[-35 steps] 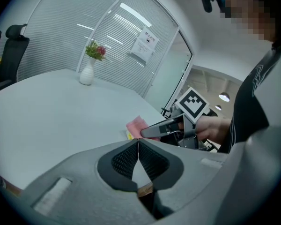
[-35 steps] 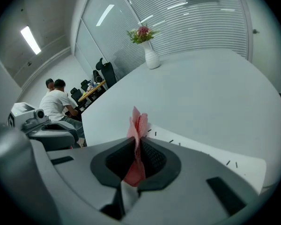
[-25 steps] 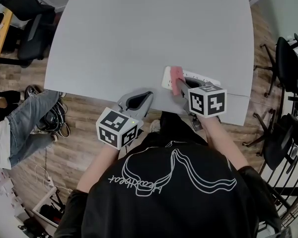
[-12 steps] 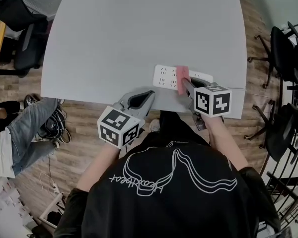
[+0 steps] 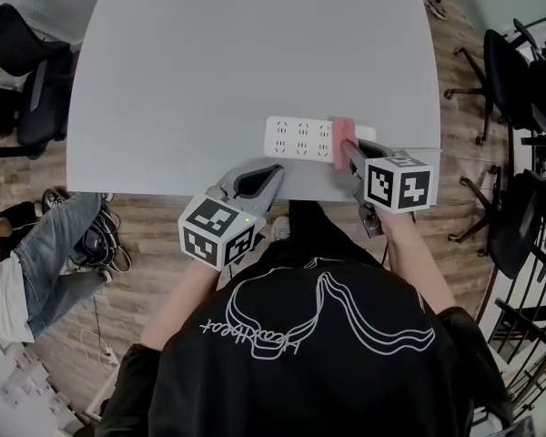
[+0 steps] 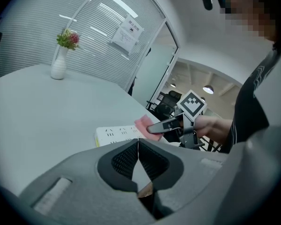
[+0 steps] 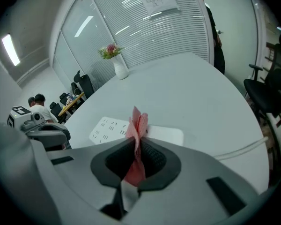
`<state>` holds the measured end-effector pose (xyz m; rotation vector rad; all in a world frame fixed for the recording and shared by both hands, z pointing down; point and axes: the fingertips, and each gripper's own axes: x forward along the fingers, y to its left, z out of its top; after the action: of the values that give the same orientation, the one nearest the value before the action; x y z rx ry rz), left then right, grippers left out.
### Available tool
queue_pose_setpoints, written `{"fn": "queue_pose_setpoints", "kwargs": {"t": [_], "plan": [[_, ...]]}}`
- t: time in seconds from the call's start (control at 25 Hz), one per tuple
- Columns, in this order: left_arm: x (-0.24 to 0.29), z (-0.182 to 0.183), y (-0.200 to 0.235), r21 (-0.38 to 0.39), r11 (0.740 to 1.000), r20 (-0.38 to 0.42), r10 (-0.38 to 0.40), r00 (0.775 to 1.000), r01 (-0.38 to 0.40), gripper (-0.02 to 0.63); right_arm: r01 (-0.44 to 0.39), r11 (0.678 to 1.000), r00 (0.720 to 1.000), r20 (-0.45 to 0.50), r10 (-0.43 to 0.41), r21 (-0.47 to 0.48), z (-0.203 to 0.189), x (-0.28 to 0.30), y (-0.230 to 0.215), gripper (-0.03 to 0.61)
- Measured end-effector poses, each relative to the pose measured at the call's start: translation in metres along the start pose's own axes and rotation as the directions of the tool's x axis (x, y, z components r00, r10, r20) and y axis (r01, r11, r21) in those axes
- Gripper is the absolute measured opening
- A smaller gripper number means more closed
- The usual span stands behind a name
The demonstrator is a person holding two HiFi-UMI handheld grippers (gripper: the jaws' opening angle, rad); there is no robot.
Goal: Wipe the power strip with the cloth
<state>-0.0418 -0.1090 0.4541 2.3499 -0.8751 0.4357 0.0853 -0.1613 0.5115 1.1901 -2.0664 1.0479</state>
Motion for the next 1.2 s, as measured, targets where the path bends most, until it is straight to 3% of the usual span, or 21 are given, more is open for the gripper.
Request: {"fn": "queue_pose_setpoints", "kwargs": {"t": [0.56, 1.2], "plan": [[0.018, -0.003, -0.014, 0.029, 0.998, -0.04, -0.055, 0.998, 0.056, 0.014, 0.075, 0.994, 0.996, 0.042, -0.079, 0.081, -0.013, -0.027, -0.042, 0.037], [0.014, -0.003, -0.012, 0.015, 0.999, -0.031, -0.031, 0.999, 0.032, 0.014, 0.09, 0.996, 0.994, 0.062, -0.091, 0.019, 0.0, -0.037, -0.038, 0.037]]}}
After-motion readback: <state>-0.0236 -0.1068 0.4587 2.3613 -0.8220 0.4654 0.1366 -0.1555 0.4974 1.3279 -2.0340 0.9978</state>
